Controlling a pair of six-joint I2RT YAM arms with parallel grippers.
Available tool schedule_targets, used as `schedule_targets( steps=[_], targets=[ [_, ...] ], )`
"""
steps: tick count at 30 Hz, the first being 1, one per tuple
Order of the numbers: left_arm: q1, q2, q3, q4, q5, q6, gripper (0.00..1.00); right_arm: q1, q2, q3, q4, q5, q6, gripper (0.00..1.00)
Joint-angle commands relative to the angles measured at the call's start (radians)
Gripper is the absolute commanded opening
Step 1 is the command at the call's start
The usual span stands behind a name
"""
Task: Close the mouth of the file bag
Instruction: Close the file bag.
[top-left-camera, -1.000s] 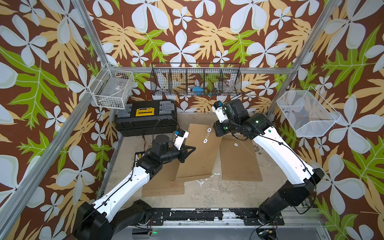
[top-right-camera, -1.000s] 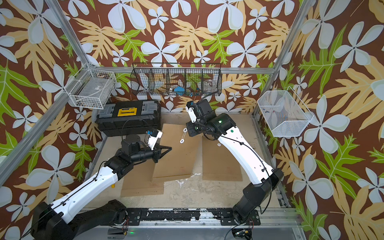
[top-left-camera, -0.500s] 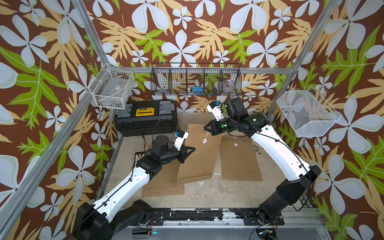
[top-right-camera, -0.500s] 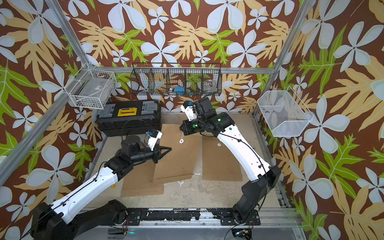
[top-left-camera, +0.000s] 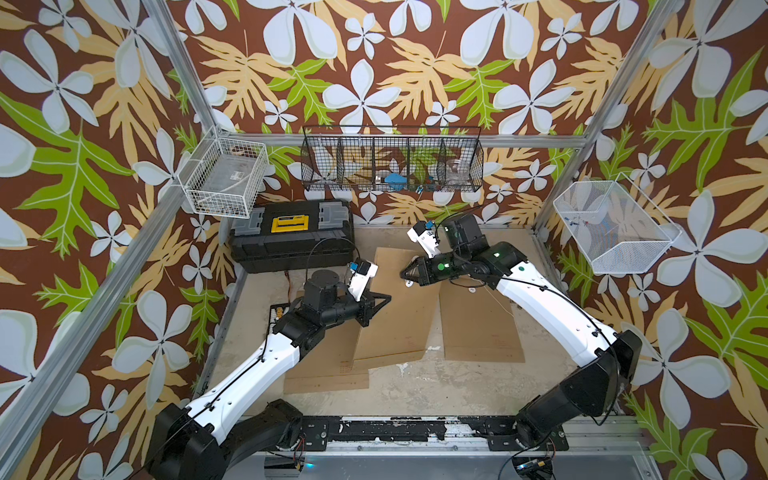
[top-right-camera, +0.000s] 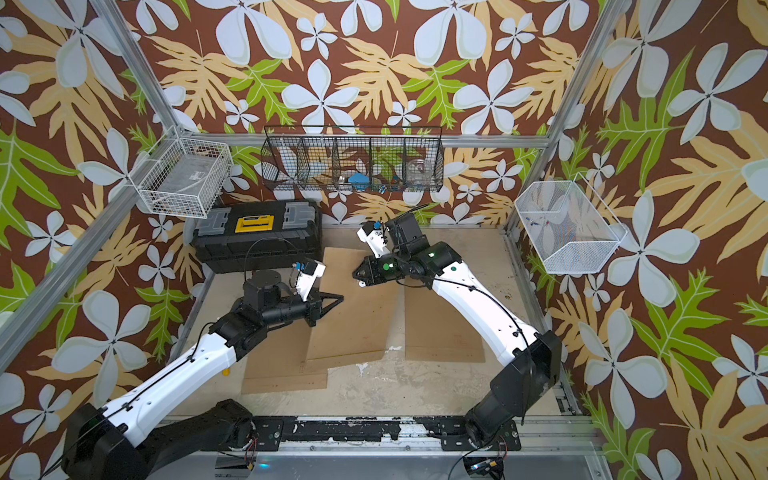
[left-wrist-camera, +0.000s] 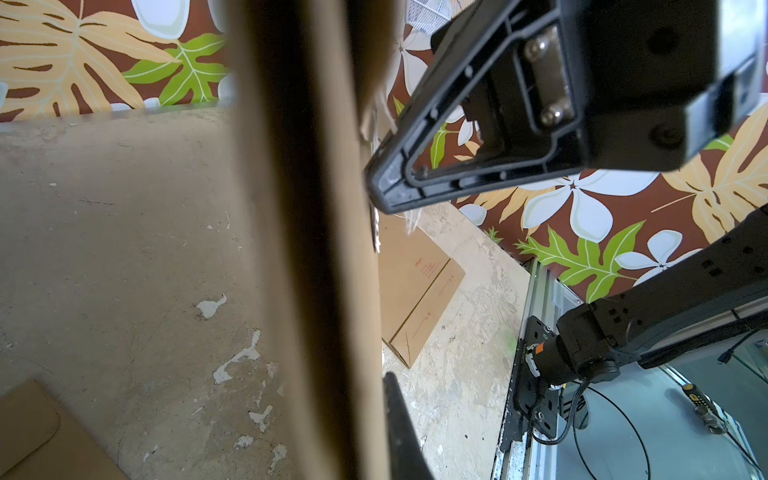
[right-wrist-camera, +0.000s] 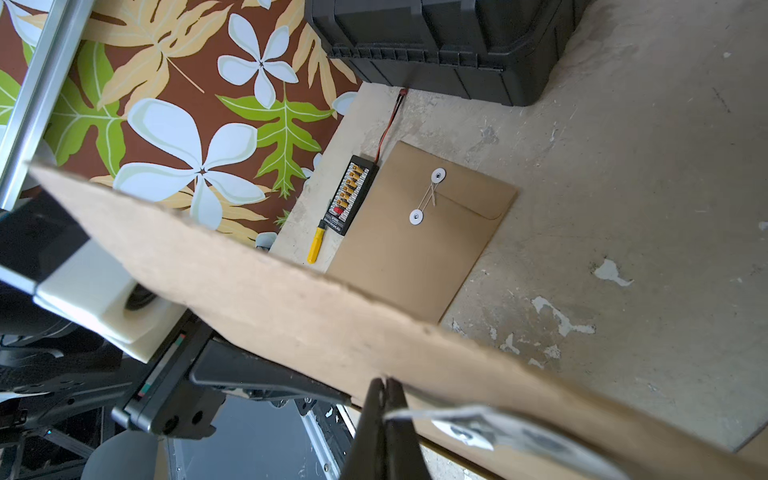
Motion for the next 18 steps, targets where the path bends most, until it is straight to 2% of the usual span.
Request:
schedule_targets(
  steps=[1, 7, 12, 18],
  targets=[
    [0.001, -0.004, 0.017, 0.012, 0.009, 0.011, 0.00, -0.007, -0.014, -0.021, 0.015, 0.008, -0.021, 0.00],
    [0.001, -0.008, 0.024, 0.005, 0.004, 0.015, 0.00, -0.026, -0.040, -0.075, 0.024, 0.040, -0.033, 0.01],
    [0.001, -0.007, 0.029, -0.001, 0.003, 0.018, 0.00, -0.038, -0.071, -0.105, 0.045, 0.035, -0.031, 0.12],
    [0.001, -0.005, 0.030, -0.002, 0.003, 0.018, 0.00, -0.052, -0.098, -0.123, 0.065, 0.033, -0.015, 0.13]
  ],
)
